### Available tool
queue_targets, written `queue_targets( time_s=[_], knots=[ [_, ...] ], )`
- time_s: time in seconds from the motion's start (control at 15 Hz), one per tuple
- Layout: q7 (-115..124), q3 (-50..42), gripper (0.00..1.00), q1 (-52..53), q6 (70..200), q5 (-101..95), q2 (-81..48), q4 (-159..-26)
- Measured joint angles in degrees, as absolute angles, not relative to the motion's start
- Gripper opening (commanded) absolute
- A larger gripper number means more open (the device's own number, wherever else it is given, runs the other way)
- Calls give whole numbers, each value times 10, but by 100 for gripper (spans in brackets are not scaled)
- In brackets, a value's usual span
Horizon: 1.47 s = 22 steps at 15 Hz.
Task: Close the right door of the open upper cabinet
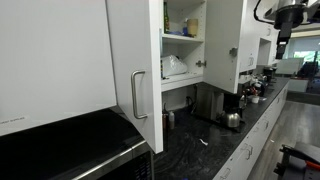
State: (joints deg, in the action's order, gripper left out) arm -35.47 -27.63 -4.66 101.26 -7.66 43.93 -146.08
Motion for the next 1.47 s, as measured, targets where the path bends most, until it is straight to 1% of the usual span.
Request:
queue_targets(
  time_s=[0.47, 1.2, 1.47],
  knots=[
    [-340, -267, 100, -47, 1024, -75, 439, -1461],
    [-175, -184, 100, -63, 1079, -76, 441, -1471],
    [-132, -169, 100, -83, 1133, -78, 463, -1485]
  ],
)
